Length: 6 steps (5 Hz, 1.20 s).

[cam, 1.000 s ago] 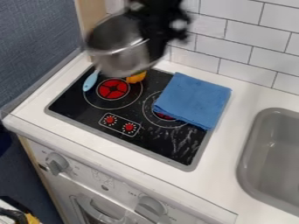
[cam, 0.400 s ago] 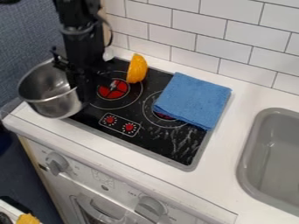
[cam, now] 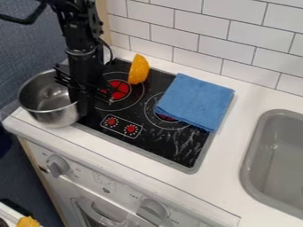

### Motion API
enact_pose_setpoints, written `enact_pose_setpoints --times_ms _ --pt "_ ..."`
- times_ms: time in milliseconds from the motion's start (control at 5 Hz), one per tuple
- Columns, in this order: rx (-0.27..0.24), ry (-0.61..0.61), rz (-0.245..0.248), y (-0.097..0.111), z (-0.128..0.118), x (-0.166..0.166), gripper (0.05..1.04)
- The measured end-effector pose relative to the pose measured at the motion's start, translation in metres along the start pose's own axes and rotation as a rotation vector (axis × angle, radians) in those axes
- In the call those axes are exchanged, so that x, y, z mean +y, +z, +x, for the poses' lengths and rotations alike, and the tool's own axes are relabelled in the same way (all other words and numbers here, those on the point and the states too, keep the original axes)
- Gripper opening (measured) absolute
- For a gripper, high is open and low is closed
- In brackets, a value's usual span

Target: Move the silver pot and put t in the bottom corner of the left side of the burner

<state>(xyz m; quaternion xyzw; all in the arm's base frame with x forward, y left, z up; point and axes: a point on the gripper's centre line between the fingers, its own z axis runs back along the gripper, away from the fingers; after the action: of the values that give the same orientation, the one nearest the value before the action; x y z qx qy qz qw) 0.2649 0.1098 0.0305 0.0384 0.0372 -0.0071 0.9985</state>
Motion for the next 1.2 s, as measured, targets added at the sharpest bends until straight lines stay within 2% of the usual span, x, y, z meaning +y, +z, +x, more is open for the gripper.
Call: enact_pose_setpoints --times_ms 400,600,800,1000,1200 --pt "-0.052 -0.028 0.012 -0.002 0.012 -0.005 0.083" --pt "-0.072 -0.060 0.018 0.002 0.017 -0.013 0.115" --pt "-0.111 -0.084 -0.003 0.019 0.016 -0.022 0.297" --pt "-0.083 -0.075 -0.032 0.026 0.010 -0.026 0.580" --pt "-0.095 -0.062 -0.033 0.046 0.010 -0.026 0.867"
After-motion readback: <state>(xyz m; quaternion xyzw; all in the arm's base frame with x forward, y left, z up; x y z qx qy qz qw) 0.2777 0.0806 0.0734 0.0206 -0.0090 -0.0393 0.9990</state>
